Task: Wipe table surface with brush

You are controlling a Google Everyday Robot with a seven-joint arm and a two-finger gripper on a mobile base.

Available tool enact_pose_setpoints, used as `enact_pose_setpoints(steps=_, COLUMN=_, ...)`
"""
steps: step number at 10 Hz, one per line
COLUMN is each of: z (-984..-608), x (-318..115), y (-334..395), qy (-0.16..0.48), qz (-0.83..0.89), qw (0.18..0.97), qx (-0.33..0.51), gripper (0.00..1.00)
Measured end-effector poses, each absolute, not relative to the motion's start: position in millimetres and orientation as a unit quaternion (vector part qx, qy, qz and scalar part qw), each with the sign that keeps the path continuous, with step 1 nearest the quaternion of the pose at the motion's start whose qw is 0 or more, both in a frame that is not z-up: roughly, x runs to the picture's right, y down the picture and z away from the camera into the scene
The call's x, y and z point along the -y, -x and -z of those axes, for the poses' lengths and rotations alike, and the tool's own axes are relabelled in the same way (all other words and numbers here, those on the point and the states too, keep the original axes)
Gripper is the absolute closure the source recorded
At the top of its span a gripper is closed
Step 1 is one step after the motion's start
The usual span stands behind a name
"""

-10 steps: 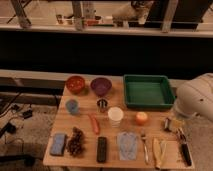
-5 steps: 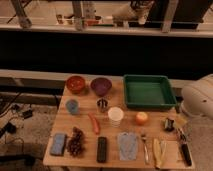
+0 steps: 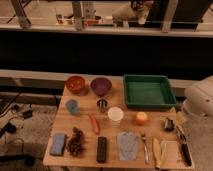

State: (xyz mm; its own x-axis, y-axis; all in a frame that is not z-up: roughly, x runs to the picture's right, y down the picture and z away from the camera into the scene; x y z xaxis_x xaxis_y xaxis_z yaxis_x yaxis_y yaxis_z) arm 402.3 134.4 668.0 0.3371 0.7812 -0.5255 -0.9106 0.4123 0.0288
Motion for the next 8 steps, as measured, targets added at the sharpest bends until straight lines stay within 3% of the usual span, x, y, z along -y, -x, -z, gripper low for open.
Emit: enact_pose_setpoints(steps=8, z=-694, x=-172, y=-417, qy=0.151, qz=-0.563, qw=0.774, qx=-0.247, gripper=0.20)
